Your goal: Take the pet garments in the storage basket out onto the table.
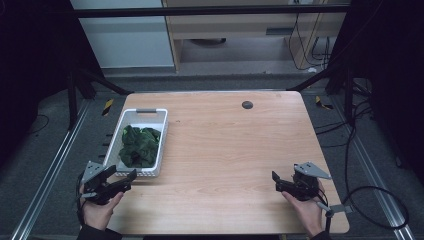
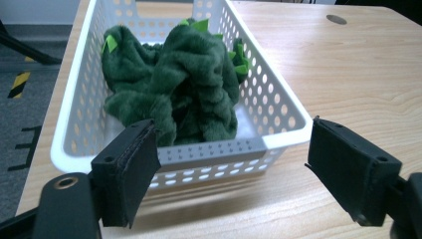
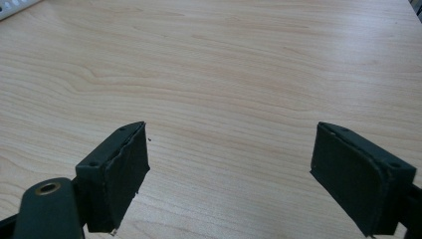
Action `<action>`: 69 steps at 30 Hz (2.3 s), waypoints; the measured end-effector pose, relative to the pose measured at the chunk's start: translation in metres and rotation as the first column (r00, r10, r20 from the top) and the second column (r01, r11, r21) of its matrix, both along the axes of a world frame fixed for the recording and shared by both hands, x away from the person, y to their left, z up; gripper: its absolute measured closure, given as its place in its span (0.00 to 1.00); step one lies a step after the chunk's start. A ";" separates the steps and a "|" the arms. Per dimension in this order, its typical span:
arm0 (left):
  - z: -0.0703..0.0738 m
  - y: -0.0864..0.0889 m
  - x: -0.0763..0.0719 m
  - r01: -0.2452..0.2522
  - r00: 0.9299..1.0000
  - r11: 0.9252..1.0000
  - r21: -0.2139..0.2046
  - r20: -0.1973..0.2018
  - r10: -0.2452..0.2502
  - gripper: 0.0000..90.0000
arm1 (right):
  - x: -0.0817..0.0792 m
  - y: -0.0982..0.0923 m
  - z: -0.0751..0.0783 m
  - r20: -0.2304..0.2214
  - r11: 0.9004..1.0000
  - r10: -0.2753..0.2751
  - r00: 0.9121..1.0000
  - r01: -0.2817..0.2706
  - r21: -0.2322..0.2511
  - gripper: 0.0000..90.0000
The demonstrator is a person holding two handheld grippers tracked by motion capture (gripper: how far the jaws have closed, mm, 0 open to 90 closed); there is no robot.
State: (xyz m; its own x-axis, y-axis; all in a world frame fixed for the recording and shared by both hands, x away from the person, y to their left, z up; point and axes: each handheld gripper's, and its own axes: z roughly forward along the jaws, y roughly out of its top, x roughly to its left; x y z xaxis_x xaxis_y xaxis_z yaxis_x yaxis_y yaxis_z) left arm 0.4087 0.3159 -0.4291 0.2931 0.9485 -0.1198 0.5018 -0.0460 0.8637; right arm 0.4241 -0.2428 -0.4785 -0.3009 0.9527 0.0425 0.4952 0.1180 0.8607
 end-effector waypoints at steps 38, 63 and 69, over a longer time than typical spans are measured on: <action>0.047 -0.014 0.053 0.022 0.999 0.998 0.052 0.023 -0.023 0.20 | 0.001 -0.002 0.000 -0.006 1.000 -0.001 1.000 0.001 0.004 0.16; 0.058 -0.017 0.100 0.038 0.998 0.990 0.133 -0.047 -0.032 0.20 | 0.004 -0.002 -0.002 -0.022 1.000 0.001 1.000 -0.001 -0.015 0.15; 0.057 -0.020 0.112 0.051 0.995 0.984 0.168 -0.089 -0.037 0.19 | 0.005 -0.002 -0.003 -0.026 1.000 0.000 1.000 0.000 -0.017 0.15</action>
State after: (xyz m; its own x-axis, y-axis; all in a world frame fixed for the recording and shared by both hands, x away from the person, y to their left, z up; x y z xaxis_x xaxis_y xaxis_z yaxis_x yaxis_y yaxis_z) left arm 0.5208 0.2964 -0.3723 0.3308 0.9436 0.0155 0.5676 -0.2121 0.7955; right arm 0.4286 -0.2450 -0.4813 -0.3001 0.9533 0.0344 0.5171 0.1323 0.8456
